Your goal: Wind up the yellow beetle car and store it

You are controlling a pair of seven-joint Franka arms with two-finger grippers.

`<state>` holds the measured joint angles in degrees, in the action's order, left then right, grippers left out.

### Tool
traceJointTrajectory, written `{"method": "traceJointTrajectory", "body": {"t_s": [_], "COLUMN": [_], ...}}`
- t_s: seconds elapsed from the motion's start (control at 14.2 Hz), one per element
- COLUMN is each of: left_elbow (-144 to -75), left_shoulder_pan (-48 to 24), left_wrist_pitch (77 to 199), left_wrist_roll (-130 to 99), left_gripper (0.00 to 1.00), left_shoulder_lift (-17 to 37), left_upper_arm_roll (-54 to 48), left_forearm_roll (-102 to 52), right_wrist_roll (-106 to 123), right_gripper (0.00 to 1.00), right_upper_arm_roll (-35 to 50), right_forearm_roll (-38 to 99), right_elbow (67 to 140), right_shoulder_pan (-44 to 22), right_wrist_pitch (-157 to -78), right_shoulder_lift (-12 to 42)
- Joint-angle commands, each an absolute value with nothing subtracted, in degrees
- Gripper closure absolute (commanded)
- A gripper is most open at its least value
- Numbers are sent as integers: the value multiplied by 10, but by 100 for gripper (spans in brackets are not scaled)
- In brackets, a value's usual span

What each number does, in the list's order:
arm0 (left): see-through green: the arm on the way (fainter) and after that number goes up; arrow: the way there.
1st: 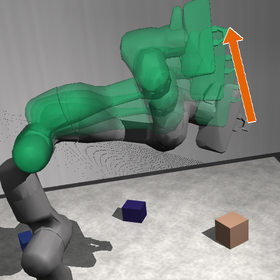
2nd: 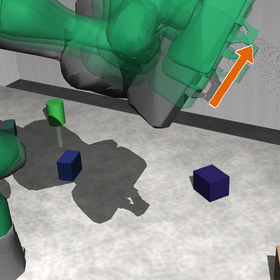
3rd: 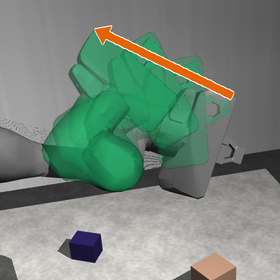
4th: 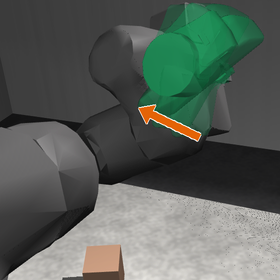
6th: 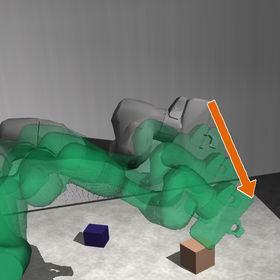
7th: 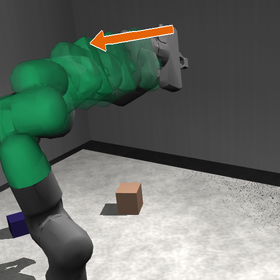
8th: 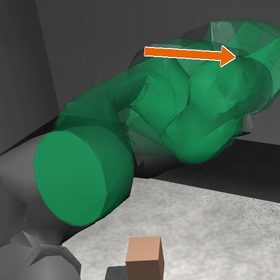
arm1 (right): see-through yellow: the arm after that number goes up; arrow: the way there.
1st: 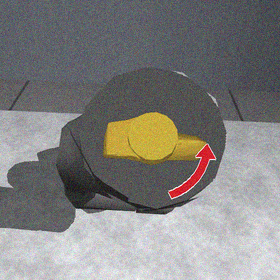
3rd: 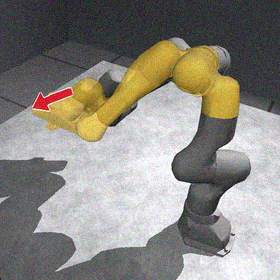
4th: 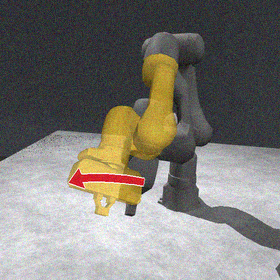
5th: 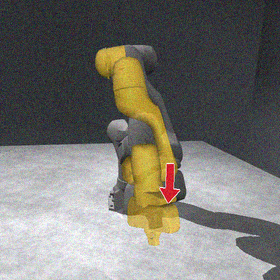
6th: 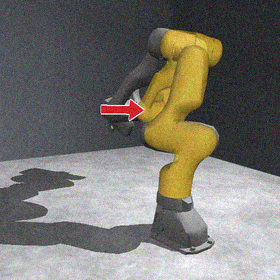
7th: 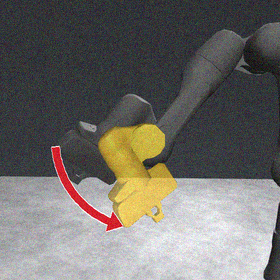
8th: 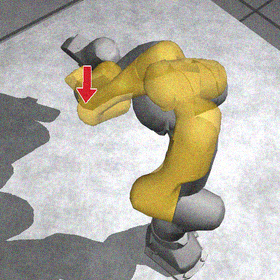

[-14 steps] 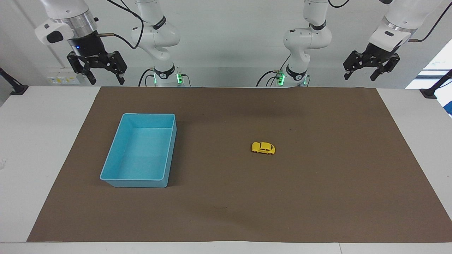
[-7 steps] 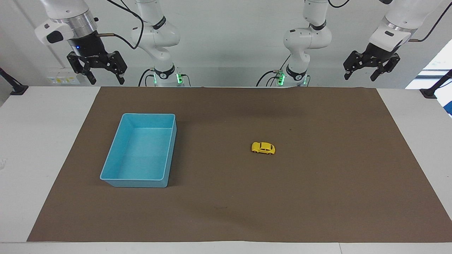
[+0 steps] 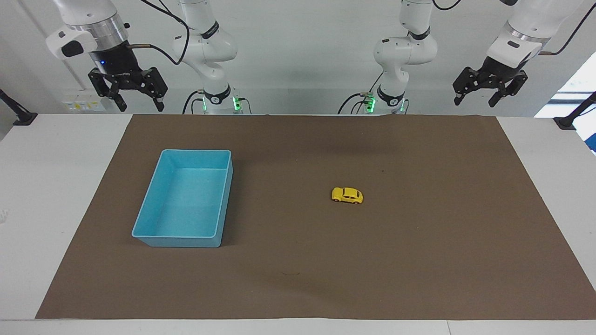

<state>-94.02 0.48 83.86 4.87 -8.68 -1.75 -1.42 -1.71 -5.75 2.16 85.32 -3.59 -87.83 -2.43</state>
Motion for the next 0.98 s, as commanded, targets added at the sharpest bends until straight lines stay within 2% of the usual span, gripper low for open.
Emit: {"method": "traceJointTrajectory", "body": {"t_s": [0.0, 0.91], "left_elbow": [-954, -956], "left_shoulder_pan": [7, 4], "left_wrist_pitch": [849, 861], "left_wrist_roll": [49, 44], "left_gripper": [0, 0], "left_shoulder_lift": [-98, -92], "left_upper_arm_roll": [-18, -18], "left_forearm_roll": [-18, -18], "right_wrist_roll": [-4, -4], "right_gripper": [0, 0], "right_upper_arm_roll": [-57, -57], "right_forearm_roll": [31, 31], "right_elbow": [860, 860], "right_shoulder_pan": [-32, -32], "right_wrist_pitch": [-874, -874], "right_shoulder_lift": [-33, -33]}}
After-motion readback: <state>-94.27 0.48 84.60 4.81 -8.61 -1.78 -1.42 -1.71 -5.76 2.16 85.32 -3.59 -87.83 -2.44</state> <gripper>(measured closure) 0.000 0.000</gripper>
